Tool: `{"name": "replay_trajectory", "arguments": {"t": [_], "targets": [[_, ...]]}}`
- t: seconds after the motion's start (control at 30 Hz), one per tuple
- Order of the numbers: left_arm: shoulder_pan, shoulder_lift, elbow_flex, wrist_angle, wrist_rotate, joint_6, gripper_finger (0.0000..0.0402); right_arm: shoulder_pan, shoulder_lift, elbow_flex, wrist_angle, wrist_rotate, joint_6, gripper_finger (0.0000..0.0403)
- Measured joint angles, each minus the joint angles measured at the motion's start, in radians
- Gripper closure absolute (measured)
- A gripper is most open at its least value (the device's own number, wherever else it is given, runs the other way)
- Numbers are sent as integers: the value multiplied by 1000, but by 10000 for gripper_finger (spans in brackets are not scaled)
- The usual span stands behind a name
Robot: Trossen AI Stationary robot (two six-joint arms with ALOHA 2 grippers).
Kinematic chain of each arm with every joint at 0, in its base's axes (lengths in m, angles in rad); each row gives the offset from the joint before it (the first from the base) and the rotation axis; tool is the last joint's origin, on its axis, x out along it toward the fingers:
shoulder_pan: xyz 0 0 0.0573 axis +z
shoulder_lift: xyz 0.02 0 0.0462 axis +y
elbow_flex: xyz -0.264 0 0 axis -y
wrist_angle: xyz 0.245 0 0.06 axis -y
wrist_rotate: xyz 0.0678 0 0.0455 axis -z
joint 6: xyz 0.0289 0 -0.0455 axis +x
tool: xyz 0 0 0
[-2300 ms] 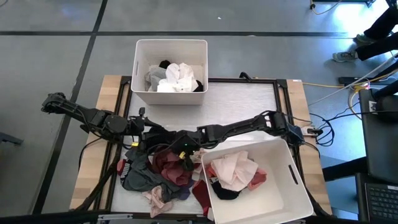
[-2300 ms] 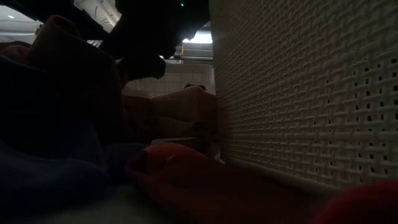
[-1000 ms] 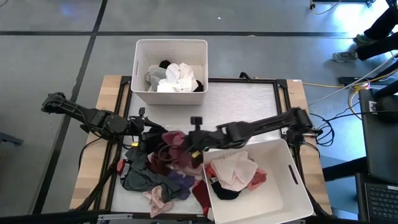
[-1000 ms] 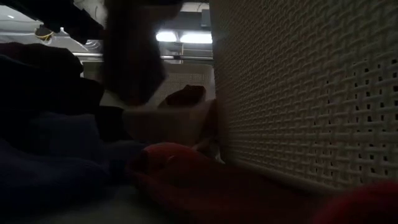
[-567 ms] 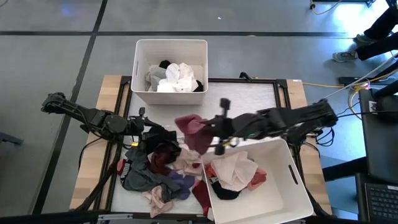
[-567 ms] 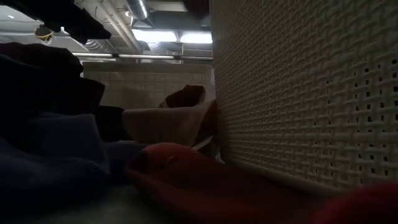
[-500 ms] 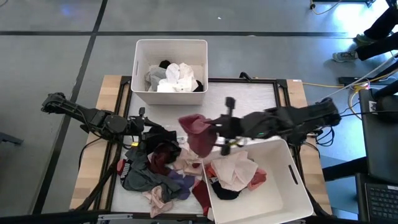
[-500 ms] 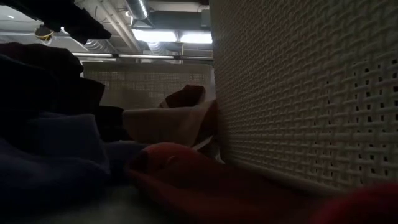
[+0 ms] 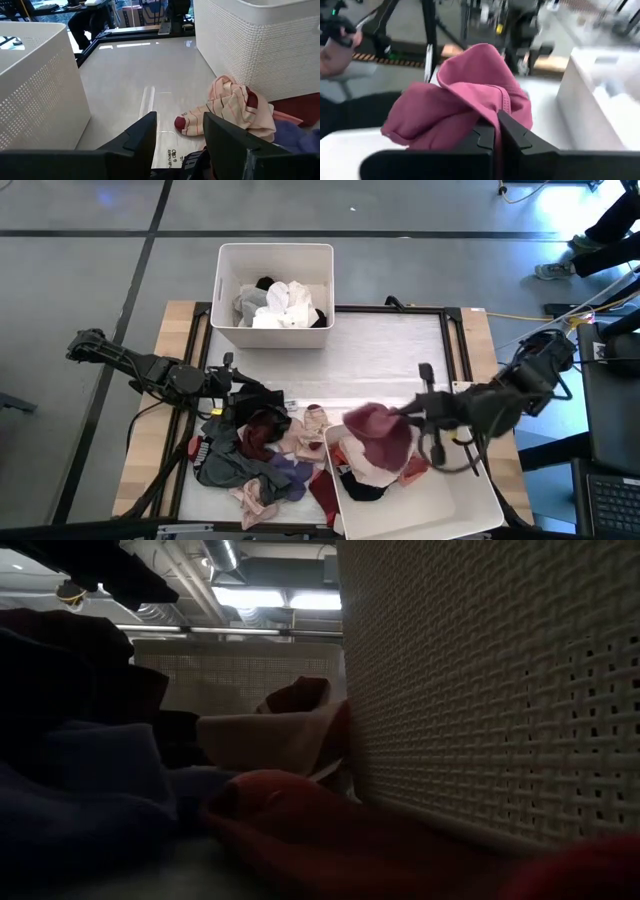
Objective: Sort clothes
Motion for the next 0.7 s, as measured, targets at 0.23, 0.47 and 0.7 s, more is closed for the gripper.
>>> {"name": "replay_trajectory", "arguments": {"t": [0.23,0.47,0.7], "targets": [[0,0,0,0,0,1,249,72,5,-47,-231,-5,386,393],[0,0,0,1,0,1,249,25,8,-106,-253,10,515,388],[0,0,0,1,0,-2,249,-68,19,-107,-182,-24,458,288]]}}
